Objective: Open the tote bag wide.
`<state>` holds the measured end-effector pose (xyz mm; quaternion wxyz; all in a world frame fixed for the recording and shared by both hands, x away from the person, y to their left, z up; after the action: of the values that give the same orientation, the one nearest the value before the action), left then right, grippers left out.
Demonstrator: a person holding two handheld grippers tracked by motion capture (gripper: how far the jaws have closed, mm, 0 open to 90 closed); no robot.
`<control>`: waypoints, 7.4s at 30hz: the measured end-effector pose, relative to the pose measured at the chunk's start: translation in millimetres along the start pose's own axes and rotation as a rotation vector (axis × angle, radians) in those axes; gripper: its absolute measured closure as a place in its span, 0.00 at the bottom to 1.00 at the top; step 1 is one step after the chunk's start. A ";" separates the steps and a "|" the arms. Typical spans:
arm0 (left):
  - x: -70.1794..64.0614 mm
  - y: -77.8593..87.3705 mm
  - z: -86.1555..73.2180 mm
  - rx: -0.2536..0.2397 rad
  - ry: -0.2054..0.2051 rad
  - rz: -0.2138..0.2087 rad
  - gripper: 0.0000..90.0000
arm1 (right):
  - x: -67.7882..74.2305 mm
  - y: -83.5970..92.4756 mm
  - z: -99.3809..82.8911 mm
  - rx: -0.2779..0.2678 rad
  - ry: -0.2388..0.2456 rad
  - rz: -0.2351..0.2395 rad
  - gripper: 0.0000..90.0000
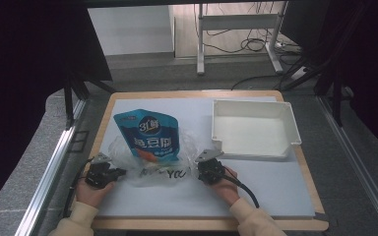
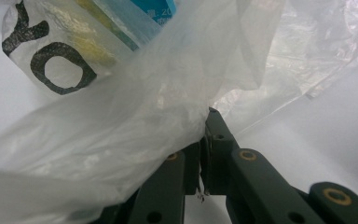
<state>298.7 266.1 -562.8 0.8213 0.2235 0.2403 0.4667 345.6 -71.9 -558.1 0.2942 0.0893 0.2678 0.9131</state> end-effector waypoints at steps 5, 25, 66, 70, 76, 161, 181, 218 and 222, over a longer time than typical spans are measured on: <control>-0.9 -2.4 -2.1 0.017 -0.009 0.001 1.00 | -0.5 0.4 -0.1 0.000 0.002 0.000 0.96; -0.7 -4.5 -3.3 0.016 -0.006 -0.005 1.00 | -4.9 23.1 6.8 -0.048 -0.065 0.003 0.60; -0.3 -4.7 -3.7 0.011 -0.009 -0.008 0.99 | -15.0 46.0 117.3 -0.106 -0.067 0.045 0.42; -0.4 -4.7 -3.7 0.011 -0.008 -0.008 0.99 | -17.7 37.5 107.6 -0.062 -0.075 0.035 0.47; -0.4 -5.0 -3.8 0.009 -0.007 -0.007 0.99 | -21.0 32.5 98.1 -0.004 -0.060 0.028 0.69; 35.6 2.4 70.6 -0.112 -0.026 0.029 0.95 | -32.0 -15.2 12.6 0.023 -0.136 -0.122 0.97; 42.0 -49.5 42.9 0.009 0.021 0.070 0.97 | -36.4 -13.5 11.6 0.017 -0.140 -0.128 0.97; 43.4 -47.4 39.5 -0.007 0.050 0.046 0.97 | 30.0 -30.2 41.5 0.030 -0.022 0.103 0.99; 42.9 -47.1 39.3 -0.004 0.048 0.044 0.97 | 36.1 -34.2 33.3 0.055 -0.018 0.135 0.99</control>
<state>372.8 276.1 -567.8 0.8053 0.2159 0.2539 0.4903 343.7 -12.9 -548.5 0.2318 0.1232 0.2838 0.9223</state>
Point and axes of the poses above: each handheld gripper's, and its own axes: y roughly backward along the jaws, z roughly out of its top, x roughly to its left, the point moved 3 cm from there along -y, roughly forward along the jaws, and after that the axes turned 9 degrees about -x, right-handed, at the moved point
